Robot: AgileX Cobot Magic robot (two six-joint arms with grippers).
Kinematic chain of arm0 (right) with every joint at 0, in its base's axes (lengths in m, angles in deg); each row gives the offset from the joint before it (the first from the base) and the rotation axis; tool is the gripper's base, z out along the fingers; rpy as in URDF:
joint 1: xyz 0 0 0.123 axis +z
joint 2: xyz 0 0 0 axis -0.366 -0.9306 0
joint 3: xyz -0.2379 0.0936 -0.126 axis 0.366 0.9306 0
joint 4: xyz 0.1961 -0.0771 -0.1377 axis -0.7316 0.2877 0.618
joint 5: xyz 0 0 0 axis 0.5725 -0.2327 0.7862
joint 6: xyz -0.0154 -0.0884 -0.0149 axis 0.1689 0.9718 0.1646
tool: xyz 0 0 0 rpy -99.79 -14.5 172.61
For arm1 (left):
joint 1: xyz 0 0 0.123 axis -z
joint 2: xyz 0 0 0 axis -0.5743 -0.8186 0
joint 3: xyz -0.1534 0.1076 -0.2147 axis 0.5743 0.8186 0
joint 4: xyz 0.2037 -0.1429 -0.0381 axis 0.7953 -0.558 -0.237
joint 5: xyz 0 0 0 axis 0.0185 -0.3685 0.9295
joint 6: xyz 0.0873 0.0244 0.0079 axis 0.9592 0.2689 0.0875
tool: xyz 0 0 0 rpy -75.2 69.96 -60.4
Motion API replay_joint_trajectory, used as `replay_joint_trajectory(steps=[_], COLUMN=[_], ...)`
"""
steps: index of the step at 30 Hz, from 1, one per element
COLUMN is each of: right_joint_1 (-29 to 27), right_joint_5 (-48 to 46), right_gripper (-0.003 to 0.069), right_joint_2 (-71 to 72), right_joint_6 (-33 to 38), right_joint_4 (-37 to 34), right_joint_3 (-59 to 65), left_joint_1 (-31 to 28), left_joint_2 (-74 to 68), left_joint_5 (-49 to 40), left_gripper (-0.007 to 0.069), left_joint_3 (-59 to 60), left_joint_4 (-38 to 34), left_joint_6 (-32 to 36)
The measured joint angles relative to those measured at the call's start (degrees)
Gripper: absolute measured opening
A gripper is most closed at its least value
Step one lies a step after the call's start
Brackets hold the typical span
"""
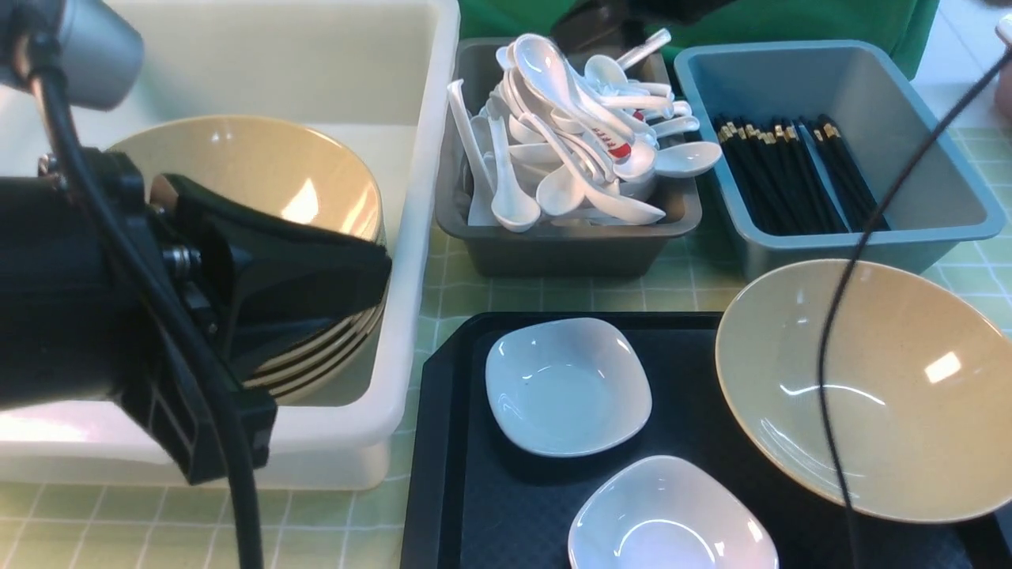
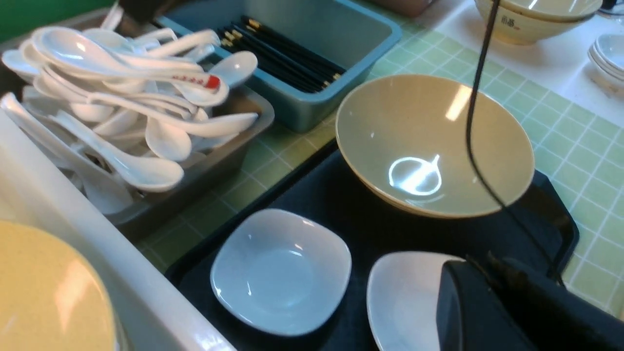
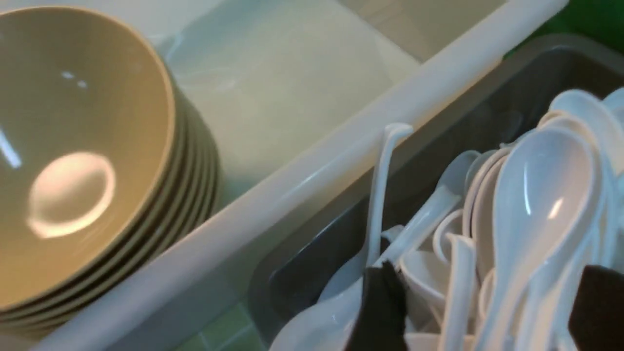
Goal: On green table put chopsticks spoon bowls plates into blue grey white boxes.
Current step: 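Grasp the large bowl on the tray by its rim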
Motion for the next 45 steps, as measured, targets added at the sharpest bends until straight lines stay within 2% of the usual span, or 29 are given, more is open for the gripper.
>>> replay_joint_trajectory(steps=[3, 8, 12, 13, 18, 23, 27, 30, 33, 35, 37, 39, 42, 45], right_joint_1=[-0.52, -0.52, -0.52, -0.52, -0.52, -0.52, -0.52, -0.52, -0.52, -0.52, -0.52, -0.52, -0.52, -0.52], right_joint_5=[-2.06, -12.89, -12.89, -12.89, -12.89, -12.75, -10.26, -7.54, -5.45, -4.81, -4.37, -4.06, -3.81, -3.64], right_gripper=[0.0495, 0.0495, 0.0495, 0.0495, 0.0495, 0.0495, 0.0477, 0.0424, 0.0269, 0.0121, 0.0059, 0.0036, 0.0025, 0.0025], right_joint_2=[6.6, 20.01, 26.33, 30.54, 42.12, 52.24, 63.22, 68.15, 73.53, 76.31, 78.43, 79.78, 81.17, 81.46], right_joint_6=[0.58, -2.02, -5.77, -6.5, -7.19, -7.19, -7.19, -7.13, -6.4, -5.9, -5.9, -5.9, -5.9, -5.9], right_joint_4=[1.55, 9.24, 13.38, 14.54, 15.05, 15.3, 15.36, 15.36, 15.46, 15.46, 15.42, 15.42, 15.42, 15.42], right_joint_3=[3.07, 11.39, 17.32, 22.32, 37.34, 51.34, 62.59, 66.91, 70.3, 70.81, 70.81, 70.81, 70.81, 71.2], left_joint_1=[0.0, 0.0, 0.0, 0.0, 0.04, 0.12, 2.9, 5.25, 7.76, 8.11, 8.11, 8.11, 8.11, 8.11], left_joint_2=[0.0, -2.07, -5.59, -8.48, -19.87, -30.52, -42.02, -46.8, -55.23, -60.73, -65.03, -69.01, -74.05, -78.59], left_joint_5=[-0.29, 1.14, 1.71, 2.03, 1.76, -3.02, -8.29, -8.93, -9.69, -10.33, -10.81, -11.49, -12.83, -14.5], left_gripper=[-0.0001, -0.0001, -0.0001, -0.0001, -0.0001, 0.0004, 0.0097, 0.0167, 0.0317, 0.0414, 0.0477, 0.0518, 0.054, 0.0513], left_joint_3=[0.0, 0.0, -0.02, -0.02, -1.5, -9.39, -19.95, -24.23, -31.74, -36.61, -40.32, -43.37, -47.93, -51.5], left_joint_4=[-0.52, -5.04, -6.6, -7.87, -12.41, -13.42, -12.62, -11.48, -9.75, -9.26, -9.14, -8.93, -8.79, -8.74], left_joint_6=[-1.41, -3.72, -3.78, -3.91, -4.19, -4.89, -5.58, -6.38, -10.43, -12.37, -13.26, -13.46, -13.53, -13.47])
